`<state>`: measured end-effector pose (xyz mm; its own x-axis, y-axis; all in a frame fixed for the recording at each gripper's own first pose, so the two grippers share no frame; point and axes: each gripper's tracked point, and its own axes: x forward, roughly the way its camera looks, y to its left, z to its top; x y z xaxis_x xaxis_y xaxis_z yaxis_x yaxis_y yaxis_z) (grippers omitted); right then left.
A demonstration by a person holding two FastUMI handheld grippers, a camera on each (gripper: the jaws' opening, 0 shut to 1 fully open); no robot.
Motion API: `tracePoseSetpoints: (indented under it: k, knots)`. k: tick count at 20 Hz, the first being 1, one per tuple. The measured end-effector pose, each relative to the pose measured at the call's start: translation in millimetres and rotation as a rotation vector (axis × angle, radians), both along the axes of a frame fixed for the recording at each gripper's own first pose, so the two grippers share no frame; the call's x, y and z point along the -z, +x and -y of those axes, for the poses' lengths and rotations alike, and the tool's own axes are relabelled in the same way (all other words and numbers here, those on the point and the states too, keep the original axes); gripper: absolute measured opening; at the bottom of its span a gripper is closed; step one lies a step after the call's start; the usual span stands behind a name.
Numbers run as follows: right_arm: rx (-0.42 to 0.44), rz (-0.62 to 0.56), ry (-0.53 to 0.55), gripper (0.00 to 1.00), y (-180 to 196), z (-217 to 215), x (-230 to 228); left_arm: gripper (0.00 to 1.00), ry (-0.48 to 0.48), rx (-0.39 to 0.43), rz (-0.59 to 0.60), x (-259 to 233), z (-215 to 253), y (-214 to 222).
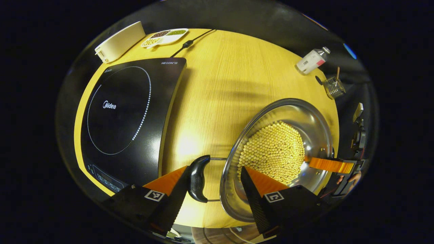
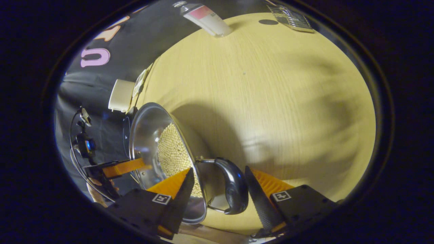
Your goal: First push the handle of the pot to place it horizontally, then grasp the pot with both hands and set it on the induction cooktop.
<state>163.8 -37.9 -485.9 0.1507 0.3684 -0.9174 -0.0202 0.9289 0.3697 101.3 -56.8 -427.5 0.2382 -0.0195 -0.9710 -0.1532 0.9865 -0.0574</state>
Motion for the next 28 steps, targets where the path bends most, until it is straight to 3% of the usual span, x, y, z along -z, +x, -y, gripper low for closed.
tracePoseSetpoints:
  k: [2,3,4,5,6,8,12,15,20,28]
  knots:
    - [0.003,-0.003,-0.004,0.8,1.1,0.8,0.6,0.86,0.006,-0.011,-0.021,4.4,-1.2,-0.3]
    - [0.009,-0.005,-0.005,0.8,0.9,0.4,1.5,0.89,0.004,-0.013,-0.029,6.9,-0.8,-1.0]
    - [0.019,-0.003,0.0,0.87,3.9,1.0,1.3,0.84,0.007,-0.014,-0.04,9.3,-1.8,-1.4]
    - [0.027,-0.007,-0.012,0.78,4.0,1.8,7.7,0.82,0.016,-0.016,-0.05,11.9,-5.4,-1.3]
    - [0.026,-0.018,-0.002,0.59,3.6,2.3,5.7,0.81,0.019,-0.014,-0.064,15.1,-6.9,-2.8]
    - [0.038,-0.031,0.002,0.58,4.8,1.8,5.6,0.72,0.021,-0.001,-0.074,15.2,-7.2,-1.6]
    - [0.051,-0.05,0.011,0.56,5.2,0.5,7.7,0.76,0.039,0.008,-0.087,16.0,-7.3,-3.8]
    - [0.038,-0.052,-0.001,0.52,1.3,2.0,5.8,0.72,0.031,0.005,-0.086,16.1,-6.2,-3.3]
    - [-0.013,-0.005,-0.126,0.52,-13.6,24.9,2.4,0.67,0.014,0.049,-0.081,17.4,4.0,-7.3]
    - [0.02,0.022,-0.125,0.52,-32.9,28.2,-24.0,0.66,-0.008,0.104,-0.07,9.5,-6.8,-1.0]
